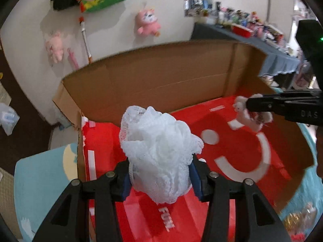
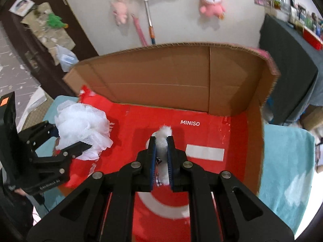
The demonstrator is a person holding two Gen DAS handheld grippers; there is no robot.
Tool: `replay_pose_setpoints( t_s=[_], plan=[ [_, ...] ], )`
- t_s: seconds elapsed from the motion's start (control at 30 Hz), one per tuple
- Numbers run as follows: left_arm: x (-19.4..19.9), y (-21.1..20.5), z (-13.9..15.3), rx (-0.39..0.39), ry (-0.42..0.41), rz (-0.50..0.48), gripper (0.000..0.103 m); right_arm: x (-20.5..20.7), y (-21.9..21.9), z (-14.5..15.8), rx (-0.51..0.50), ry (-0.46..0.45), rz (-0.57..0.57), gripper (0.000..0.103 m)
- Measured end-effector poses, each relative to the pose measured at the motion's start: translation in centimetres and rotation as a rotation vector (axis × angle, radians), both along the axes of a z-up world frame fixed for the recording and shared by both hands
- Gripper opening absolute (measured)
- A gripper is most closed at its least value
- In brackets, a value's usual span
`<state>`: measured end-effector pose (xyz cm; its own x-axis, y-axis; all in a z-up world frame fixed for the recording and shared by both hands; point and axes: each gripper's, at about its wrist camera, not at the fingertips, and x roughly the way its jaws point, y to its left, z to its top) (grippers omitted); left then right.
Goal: Organize soft objects
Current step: 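Lower the pouf into the red box and open the left tool while the right tool releases the teddy there, then withdraw both open tools from the box back toward the remaining items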
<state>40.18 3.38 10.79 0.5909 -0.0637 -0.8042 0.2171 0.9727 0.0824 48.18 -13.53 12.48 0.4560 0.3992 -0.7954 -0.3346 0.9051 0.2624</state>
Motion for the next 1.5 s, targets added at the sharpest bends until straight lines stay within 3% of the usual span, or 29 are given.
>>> replay_pose_setpoints(
  t_s=[0.17, 0.4, 0.5, 0.8, 0.9, 1.0, 1.13, 1.23, 1.33, 1.5],
  plan=[
    [1.9, 0.2, -1.1, -0.021, 0.029, 0.038, 0.051, 2.7, 0.0, -2.1, 0.000, 0.075, -0.052, 0.009],
    [2.2, 0.0, -1.8, -0.003, 0.030, 0.046, 0.052, 4.7, -0.3, -3.5, -0.053, 0.102, -0.105, 0.010],
    [2.2, -0.1, -1.9, 0.006, 0.025, 0.043, 0.054, 5.1, -0.7, -3.8, -0.015, 0.126, -0.107, 0.010],
    [2.7, 0.3, -2.1, 0.013, 0.015, 0.056, 0.061, 5.2, -1.0, -3.6, -0.112, 0.106, -0.133, 0.017],
    [2.6, 0.4, -2.0, 0.019, 0.000, 0.064, 0.071, 5.1, -1.0, -3.4, -0.146, 0.097, -0.131, 0.025],
    [2.4, 0.4, -1.6, 0.018, -0.021, 0.065, 0.081, 4.9, -0.3, -3.2, -0.189, 0.069, -0.126, 0.059],
    [2.1, 0.6, -1.0, 0.007, -0.036, 0.065, 0.085, 4.1, 0.6, -2.3, -0.216, 0.021, -0.115, 0.059],
    [1.3, 0.6, -0.1, 0.004, -0.069, 0.066, 0.097, 3.1, 0.9, -1.6, -0.193, 0.021, -0.103, 0.060],
    [0.0, 0.4, 1.1, -0.001, -0.106, 0.060, 0.099, 1.9, 0.5, -0.5, -0.201, -0.006, -0.110, 0.067],
    [-3.2, 0.3, 3.9, -0.017, -0.166, 0.059, 0.102, -1.5, -0.2, 2.4, -0.182, -0.069, -0.118, 0.068]
  ],
)
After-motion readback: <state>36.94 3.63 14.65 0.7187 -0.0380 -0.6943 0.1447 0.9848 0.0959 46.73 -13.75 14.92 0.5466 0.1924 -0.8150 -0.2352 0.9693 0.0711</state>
